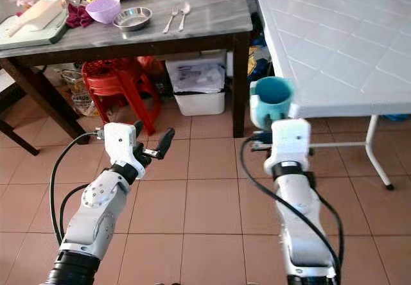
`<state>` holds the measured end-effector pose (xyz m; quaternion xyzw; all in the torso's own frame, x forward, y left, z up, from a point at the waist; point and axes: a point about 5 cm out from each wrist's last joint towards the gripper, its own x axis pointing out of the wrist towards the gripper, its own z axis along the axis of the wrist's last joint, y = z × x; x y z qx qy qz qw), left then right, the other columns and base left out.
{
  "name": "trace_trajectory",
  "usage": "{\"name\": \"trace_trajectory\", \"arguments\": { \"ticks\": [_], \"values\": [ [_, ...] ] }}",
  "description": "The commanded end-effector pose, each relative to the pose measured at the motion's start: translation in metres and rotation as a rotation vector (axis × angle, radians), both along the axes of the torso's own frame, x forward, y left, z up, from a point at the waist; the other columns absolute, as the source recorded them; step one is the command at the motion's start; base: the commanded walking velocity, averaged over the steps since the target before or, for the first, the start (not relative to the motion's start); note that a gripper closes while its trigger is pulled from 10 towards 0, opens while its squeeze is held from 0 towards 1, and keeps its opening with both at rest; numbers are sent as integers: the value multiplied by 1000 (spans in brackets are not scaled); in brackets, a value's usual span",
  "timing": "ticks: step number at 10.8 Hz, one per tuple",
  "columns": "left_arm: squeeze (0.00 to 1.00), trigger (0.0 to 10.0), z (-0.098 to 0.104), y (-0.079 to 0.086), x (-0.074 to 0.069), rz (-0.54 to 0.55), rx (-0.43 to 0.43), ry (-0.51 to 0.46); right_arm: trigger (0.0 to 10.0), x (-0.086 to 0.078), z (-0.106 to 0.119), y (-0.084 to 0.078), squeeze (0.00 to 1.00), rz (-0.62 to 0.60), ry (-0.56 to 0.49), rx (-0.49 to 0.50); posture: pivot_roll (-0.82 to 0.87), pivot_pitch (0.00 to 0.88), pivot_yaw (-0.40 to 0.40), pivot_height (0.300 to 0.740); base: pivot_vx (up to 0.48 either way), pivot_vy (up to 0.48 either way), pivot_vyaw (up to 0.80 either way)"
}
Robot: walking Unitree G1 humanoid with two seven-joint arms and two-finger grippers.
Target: Setting the table
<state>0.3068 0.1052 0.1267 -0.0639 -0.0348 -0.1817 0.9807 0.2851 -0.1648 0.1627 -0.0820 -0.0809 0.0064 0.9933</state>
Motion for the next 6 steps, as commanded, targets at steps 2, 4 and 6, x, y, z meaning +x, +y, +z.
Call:
{"name": "trace_trajectory", "arguments": {
  "ticks": [2, 4, 6],
  "values": [
    [0, 10000, -1, 3, 0, 1, 8, 2, 10000, -4, 3, 12, 0, 67, -8, 7, -132, 107, 129, 740, 264, 0, 0],
    [0, 10000, -1, 4, 0, 0, 10, -1, 10000, -4, 0, 10, 0, 60, 32, 28, -128, 103, 130, 740, 279, 0, 0],
    [0, 10000, 0, 5, 0, -2, 10, -4, 10000, -4, 4, 11, 0, 70, 6, 30, -125, 98, 134, 740, 300, 0, 0]
  ]
}}
